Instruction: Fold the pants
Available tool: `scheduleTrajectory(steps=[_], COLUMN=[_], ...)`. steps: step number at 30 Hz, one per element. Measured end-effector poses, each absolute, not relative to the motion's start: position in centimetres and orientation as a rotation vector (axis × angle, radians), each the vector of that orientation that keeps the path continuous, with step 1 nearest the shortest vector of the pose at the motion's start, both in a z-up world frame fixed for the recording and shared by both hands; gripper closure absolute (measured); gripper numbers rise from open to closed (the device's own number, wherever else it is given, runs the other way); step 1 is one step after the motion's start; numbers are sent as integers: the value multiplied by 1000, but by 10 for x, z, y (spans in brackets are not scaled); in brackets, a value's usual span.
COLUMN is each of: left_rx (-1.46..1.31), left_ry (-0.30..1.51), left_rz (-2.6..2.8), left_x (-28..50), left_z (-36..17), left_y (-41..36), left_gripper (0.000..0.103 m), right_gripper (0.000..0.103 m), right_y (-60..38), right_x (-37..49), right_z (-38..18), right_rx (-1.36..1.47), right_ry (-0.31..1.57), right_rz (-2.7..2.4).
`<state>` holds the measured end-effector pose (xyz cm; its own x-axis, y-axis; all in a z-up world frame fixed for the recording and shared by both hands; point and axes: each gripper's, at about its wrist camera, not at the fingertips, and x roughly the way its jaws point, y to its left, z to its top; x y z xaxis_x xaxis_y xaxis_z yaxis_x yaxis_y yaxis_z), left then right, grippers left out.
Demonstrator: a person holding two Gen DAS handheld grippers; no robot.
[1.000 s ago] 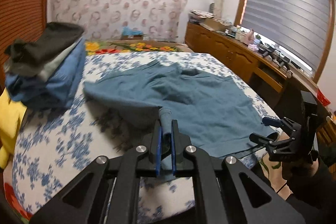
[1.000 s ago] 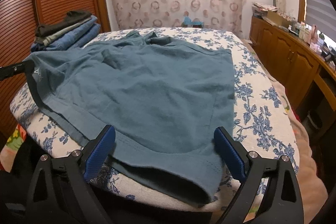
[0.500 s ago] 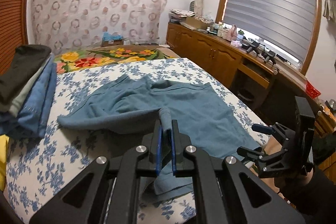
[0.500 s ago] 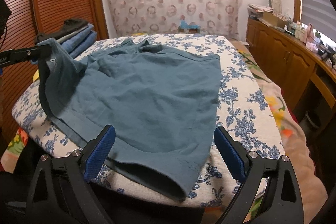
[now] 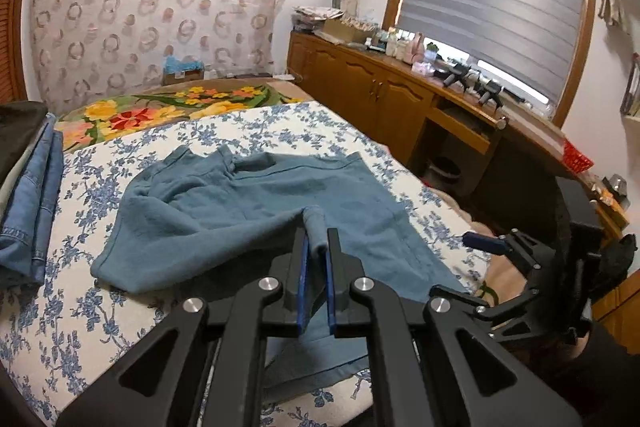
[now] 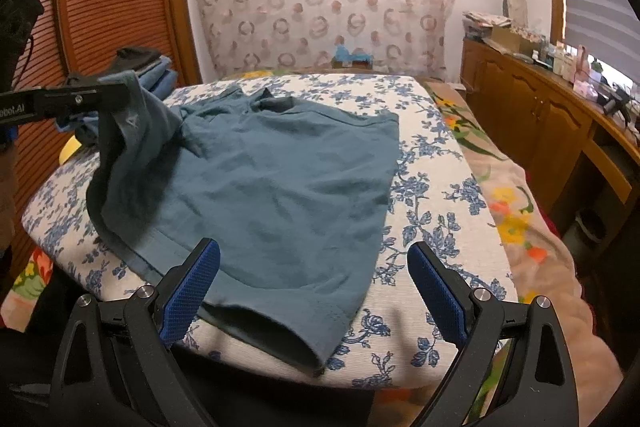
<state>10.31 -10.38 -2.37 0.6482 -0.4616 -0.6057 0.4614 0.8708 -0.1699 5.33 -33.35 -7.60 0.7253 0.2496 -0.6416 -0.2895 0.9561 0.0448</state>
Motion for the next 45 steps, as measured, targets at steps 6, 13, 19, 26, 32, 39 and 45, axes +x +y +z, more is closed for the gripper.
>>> scheduleTrajectory(steps=[6, 13, 19, 26, 32, 39, 45], left_rx=[41, 47, 14, 53, 43, -9, -9], left_ry=[680, 669, 747, 841, 874, 885, 857], left_rz=[-495, -428, -404, -321, -308, -317, -307], left_x=[98, 95, 98, 96, 93, 91, 86], left_z=[-25, -26, -50, -87, -99, -106, -107], left_y=[-102, -78, -54, -40, -37, -34, -34], left_gripper=[82, 45, 42, 42, 42, 42, 41], right_gripper=[6, 6, 6, 11, 18, 38, 44], right_y=[-336, -337, -334, -322, -312, -300, -286], right_x=[53, 54, 54, 59, 62, 66, 73], right_z=[-76, -77, -77, -76, -71, -65, -61], right_rx=[-50, -51, -51, -45, -57, -78, -91], right_ry=[702, 704, 701, 700, 689, 685, 690], right_rz=[298, 299, 305, 334, 367, 416, 448])
